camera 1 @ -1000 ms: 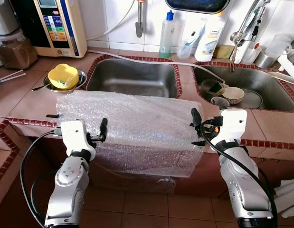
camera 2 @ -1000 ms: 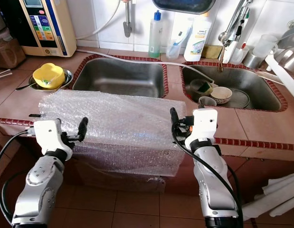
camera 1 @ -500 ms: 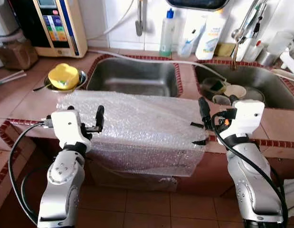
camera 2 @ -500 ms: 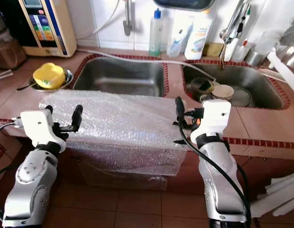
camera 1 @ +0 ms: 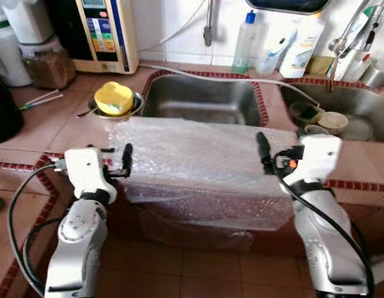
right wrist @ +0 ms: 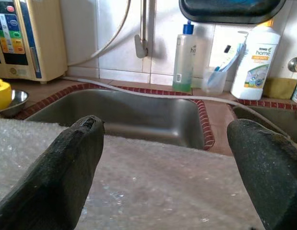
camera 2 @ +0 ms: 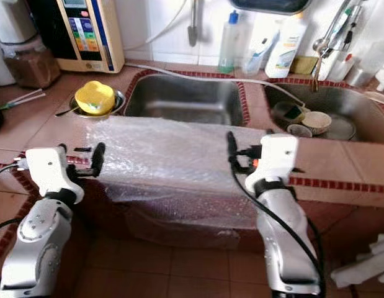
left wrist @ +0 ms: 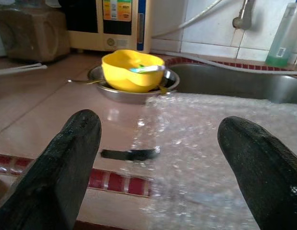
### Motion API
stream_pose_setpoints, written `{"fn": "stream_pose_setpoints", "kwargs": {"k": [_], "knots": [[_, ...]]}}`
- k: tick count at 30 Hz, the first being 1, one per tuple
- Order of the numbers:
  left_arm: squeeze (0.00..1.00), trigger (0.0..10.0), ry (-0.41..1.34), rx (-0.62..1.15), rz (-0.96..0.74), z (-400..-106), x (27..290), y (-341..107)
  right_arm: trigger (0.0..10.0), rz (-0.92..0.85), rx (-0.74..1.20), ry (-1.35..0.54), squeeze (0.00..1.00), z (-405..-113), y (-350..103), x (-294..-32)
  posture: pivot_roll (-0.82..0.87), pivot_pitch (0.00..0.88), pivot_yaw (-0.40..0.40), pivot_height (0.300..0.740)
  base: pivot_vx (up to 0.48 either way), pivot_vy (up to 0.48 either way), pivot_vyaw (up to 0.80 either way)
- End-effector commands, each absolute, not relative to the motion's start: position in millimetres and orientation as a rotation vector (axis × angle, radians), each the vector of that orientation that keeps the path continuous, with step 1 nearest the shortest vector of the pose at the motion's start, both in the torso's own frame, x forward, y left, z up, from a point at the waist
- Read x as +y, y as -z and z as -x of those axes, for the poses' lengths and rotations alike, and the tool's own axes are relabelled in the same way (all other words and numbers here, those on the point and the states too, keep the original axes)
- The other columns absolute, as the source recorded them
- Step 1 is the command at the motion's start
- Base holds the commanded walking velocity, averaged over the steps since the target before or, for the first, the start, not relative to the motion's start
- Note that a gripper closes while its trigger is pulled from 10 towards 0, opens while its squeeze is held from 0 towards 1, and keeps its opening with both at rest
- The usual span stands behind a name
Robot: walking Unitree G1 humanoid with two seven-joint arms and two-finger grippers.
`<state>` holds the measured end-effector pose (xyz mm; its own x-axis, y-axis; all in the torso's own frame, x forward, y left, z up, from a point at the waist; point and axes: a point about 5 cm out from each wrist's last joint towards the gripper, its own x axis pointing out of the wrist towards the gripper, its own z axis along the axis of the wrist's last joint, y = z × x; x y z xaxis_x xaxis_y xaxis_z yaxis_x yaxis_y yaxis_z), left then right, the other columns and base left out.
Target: Kitchen organization
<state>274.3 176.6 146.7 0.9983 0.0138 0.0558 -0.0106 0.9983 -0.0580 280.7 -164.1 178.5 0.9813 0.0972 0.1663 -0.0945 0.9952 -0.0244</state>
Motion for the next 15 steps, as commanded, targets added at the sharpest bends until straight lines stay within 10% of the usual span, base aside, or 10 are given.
{"fn": "stream_pose_setpoints", "kwargs": {"k": [1, 15], "knots": [[0.0, 10.0, 0.018, -0.067, 0.053, -275.6, 168.8, -148.1, 10.0, 0.026, -0.175, -0.074, 0.0, -279.3, -180.5, -170.0, -0.06, 0.052, 0.0, 0.74, 0.0, 0.0, 0.0], [0.0, 10.0, 0.07, -0.06, 0.084, -280.0, 159.2, -148.0, 10.0, 0.037, -0.174, -0.055, 0.0, -278.3, -179.2, -174.9, -0.07, 0.049, 0.005, 0.74, 0.0, -0.299, 0.0]]}}
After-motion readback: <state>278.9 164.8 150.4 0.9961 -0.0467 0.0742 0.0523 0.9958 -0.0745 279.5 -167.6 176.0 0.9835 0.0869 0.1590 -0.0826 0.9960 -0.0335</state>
